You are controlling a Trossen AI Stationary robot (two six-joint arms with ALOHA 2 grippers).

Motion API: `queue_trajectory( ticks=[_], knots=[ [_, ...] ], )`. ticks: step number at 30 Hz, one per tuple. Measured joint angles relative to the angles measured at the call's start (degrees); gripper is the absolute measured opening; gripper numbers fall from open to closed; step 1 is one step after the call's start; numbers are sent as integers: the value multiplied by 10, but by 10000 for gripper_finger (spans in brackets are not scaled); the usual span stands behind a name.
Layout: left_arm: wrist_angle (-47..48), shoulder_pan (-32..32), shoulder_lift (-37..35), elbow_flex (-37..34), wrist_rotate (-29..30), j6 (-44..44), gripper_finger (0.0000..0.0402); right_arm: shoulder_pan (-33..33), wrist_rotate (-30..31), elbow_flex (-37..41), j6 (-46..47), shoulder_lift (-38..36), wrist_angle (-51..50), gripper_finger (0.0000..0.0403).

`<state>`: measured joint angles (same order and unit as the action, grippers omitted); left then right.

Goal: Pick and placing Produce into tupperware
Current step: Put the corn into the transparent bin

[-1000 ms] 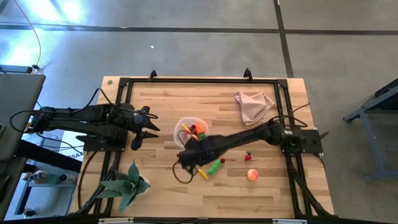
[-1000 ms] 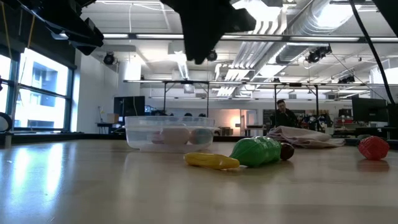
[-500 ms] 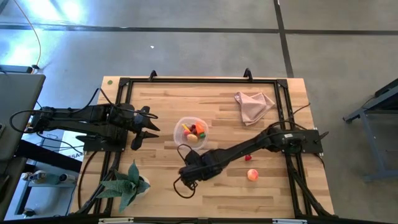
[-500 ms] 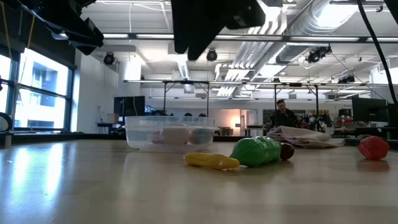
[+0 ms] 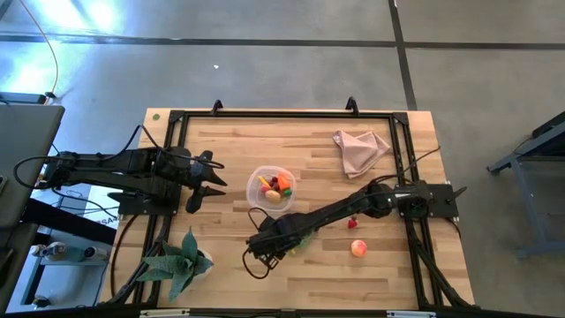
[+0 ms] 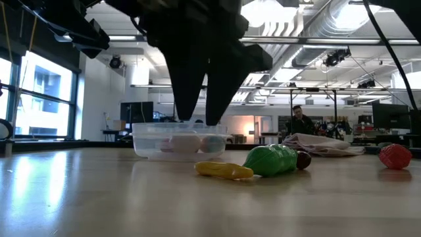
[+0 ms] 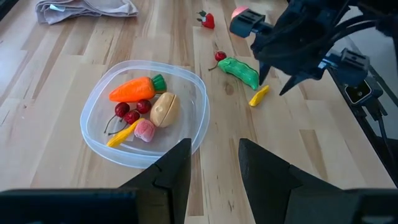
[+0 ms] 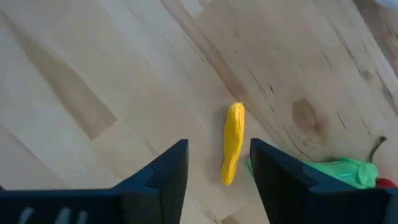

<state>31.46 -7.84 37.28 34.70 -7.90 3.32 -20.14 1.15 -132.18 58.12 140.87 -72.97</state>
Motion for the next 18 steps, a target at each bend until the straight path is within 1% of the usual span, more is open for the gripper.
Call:
queue_trajectory(
  ticks=[5,13,18],
  knots=[
    [0,0,0,0,0,0,122,2,-4,0,1,15,-4,177],
    [0,0,0,0,0,0,122,4,-2,-1,-1,23,-10,179],
    [0,0,0,0,0,0,122,7,-13,-1,-2,39,-12,179]
  ],
)
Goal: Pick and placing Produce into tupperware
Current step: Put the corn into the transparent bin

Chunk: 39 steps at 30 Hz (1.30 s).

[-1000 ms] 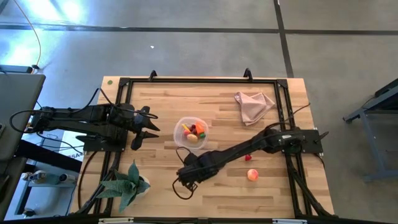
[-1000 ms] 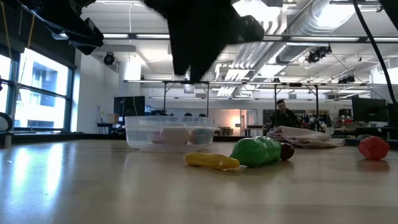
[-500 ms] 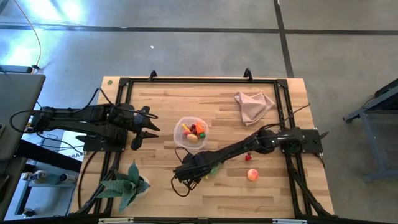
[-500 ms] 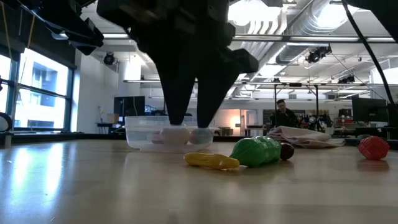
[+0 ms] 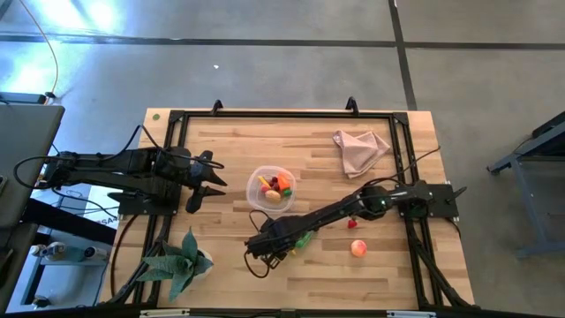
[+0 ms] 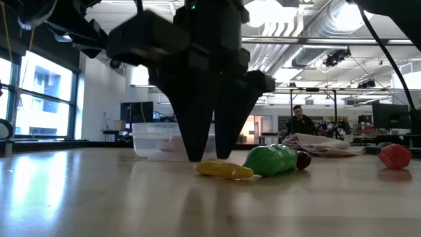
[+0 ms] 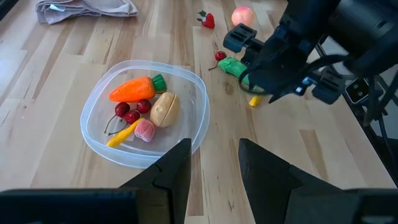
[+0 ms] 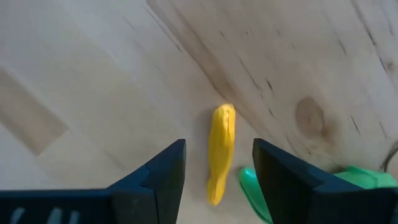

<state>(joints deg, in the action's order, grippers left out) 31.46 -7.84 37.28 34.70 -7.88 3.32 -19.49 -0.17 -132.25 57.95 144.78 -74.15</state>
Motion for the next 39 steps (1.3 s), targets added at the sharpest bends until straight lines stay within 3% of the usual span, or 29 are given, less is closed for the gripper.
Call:
queue_trajectory(
  ticks=[26,39],
  knots=[
    [0,0,0,0,0,0,122,0,-16,-1,-5,24,6,175],
    [0,0,0,0,0,0,122,0,-21,-1,1,25,3,105]
  ],
)
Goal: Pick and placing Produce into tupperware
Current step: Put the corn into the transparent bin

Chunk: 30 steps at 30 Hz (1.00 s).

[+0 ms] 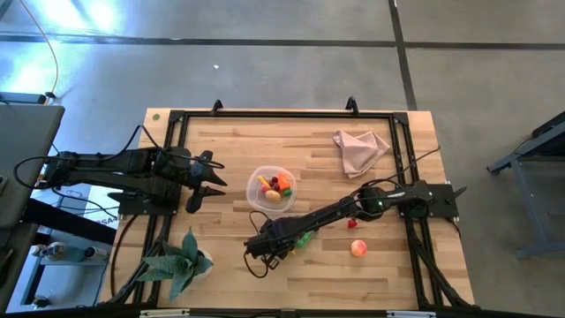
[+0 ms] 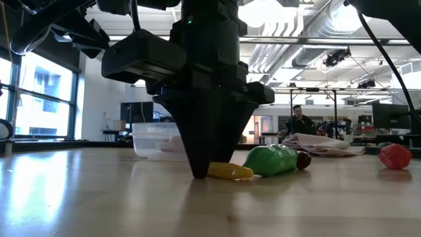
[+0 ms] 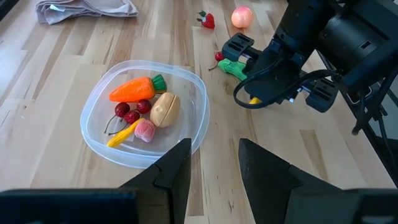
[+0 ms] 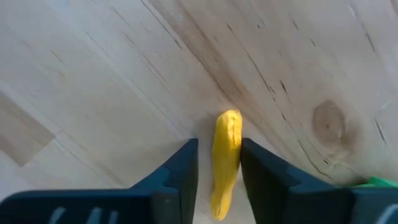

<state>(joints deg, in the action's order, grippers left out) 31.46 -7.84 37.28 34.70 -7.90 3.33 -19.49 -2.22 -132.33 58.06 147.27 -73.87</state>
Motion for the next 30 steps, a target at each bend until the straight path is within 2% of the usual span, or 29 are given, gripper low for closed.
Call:
queue_trajectory(
  ticks=[19,30],
  knots=[
    [0,0,0,0,0,0,122,0,-3,0,13,1,-8,28],
    [0,0,0,0,0,0,122,0,5,2,13,-4,-10,21]
  ],
)
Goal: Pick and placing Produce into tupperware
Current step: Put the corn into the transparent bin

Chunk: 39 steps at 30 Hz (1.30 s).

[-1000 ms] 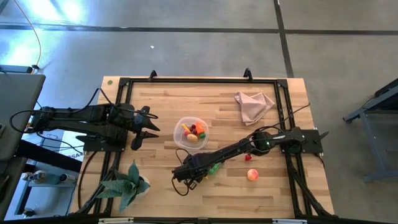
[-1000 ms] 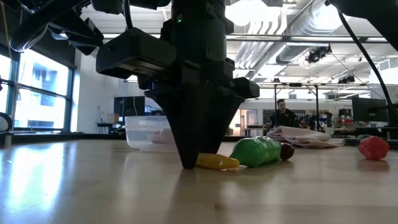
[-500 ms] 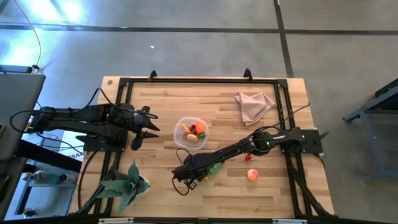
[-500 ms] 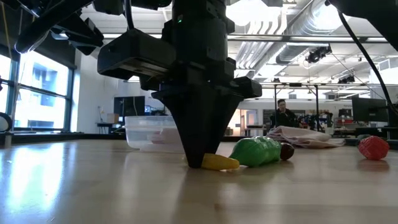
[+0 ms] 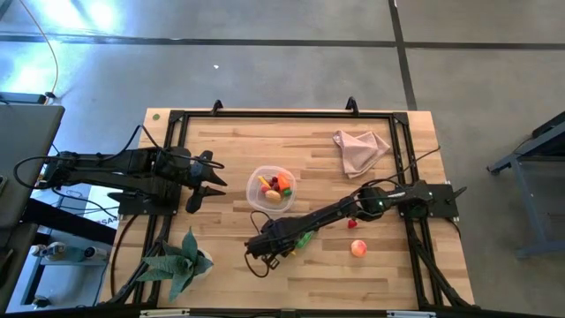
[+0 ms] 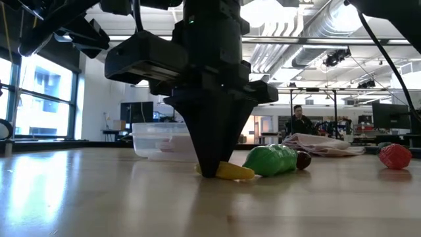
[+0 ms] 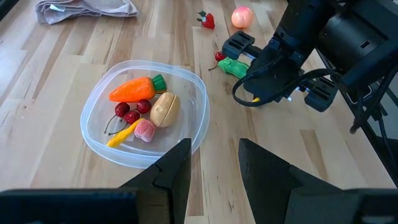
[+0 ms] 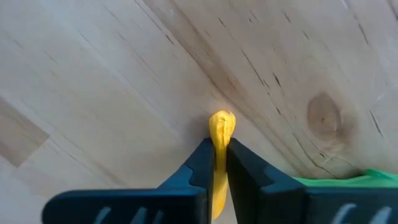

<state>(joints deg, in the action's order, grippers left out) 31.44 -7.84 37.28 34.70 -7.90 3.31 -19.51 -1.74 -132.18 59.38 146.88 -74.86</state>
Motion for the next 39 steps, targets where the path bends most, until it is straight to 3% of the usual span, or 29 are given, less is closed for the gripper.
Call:
queue_trajectory(
  ticks=[8,17,21,29,39],
  knots=[
    [0,0,0,0,0,0,122,0,54,1,16,-54,-30,21],
    [0,0,0,0,0,0,122,10,205,0,-27,-141,-14,21],
    [0,0,0,0,0,0,122,41,242,0,-50,-168,12,21],
    [0,0,0,0,0,0,122,137,179,0,-211,-167,117,21],
    [0,0,0,0,0,0,122,215,129,0,-287,-127,121,21]
  ],
)
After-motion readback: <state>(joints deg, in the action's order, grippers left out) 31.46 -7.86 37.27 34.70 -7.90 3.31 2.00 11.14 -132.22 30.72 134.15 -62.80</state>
